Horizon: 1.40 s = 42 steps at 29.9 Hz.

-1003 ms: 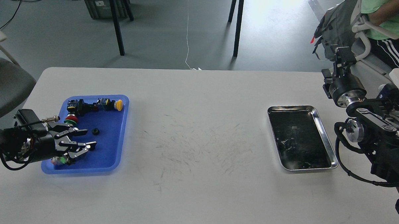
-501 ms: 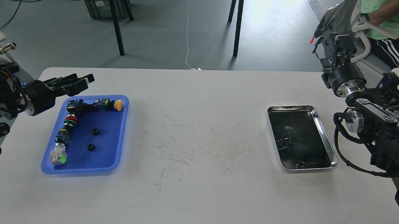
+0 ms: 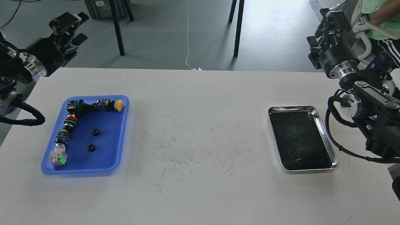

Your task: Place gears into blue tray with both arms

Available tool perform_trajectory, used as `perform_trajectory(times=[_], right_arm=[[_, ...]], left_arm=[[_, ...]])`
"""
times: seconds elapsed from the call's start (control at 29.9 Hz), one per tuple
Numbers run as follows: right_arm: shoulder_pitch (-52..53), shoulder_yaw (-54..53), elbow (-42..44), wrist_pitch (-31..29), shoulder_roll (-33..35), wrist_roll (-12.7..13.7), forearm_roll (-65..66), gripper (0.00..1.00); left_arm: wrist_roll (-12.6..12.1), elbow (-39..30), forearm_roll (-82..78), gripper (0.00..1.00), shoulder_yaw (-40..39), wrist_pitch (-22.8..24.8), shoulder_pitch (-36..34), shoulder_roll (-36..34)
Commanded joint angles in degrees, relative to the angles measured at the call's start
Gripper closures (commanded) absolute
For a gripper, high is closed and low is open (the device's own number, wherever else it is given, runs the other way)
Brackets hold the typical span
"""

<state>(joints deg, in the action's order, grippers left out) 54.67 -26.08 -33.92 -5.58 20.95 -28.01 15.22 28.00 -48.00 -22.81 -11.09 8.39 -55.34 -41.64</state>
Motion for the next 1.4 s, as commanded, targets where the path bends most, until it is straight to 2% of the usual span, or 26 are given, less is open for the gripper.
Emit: perform_trajectory(times=[0.0,0.07,0.1,0.17,0.33,0.5,0.6,0.84,1.14,1.37], right_arm=[[-0.2,-1.4,-1.0,-1.6,-0.5,0.0,-2.6,0.02],[-0.1,-1.3,-1.5,-2.1,-0.6,0.0,-7.3,0.02],[-0.1,-1.3,-1.5,-2.1,-0.6,0.0,-8.6,0.02],[0.0,-1.3,-1.6,-2.1,-0.7,0.0,-10.1,0.02],[0.0,-1.3,-2.8,-2.1,-0.6,0.0,-10.5,0.01],[0.0,-3.0,-2.9,-3.7,-0.6,0.1,-14.9,0.01],[0.1,-4.0,-3.3,-4.8,-0.7,1.6,-18.1,0.01],[0.0,-4.6,-4.1,-6.5,-0.7,1.7,-18.8,0.01],[-0.2,-6.1,-4.1,-5.8,0.1,1.7,-18.7,0.01],[-1.0,-6.5,-4.1,-6.5,-0.6,2.3,-19.4,0.01]], left_arm=[[0.0,2.7,2.1,0.21,-2.0,-0.4,-0.8,4.2],[0.0,6.1,2.9,0.12,-3.2,-0.6,-1.1,7.6],[0.0,7.1,3.0,0.11,-3.6,-0.7,-1.1,8.4],[0.0,7.6,3.6,0.04,-4.8,-1.2,-1.1,9.4],[0.0,12.1,4.0,0.03,-4.8,0.0,-1.1,12.7],[0.0,13.9,4.3,0.02,-5.2,3.9,-1.3,15.3],[0.0,13.6,5.2,0.02,-5.3,4.4,-1.1,15.5],[0.0,13.7,6.5,0.02,-5.3,6.7,-0.3,16.8],[0.0,15.0,10.3,0.02,-5.7,4.0,0.3,17.6],[0.0,16.1,13.5,0.02,-7.5,4.5,-0.6,17.7]])
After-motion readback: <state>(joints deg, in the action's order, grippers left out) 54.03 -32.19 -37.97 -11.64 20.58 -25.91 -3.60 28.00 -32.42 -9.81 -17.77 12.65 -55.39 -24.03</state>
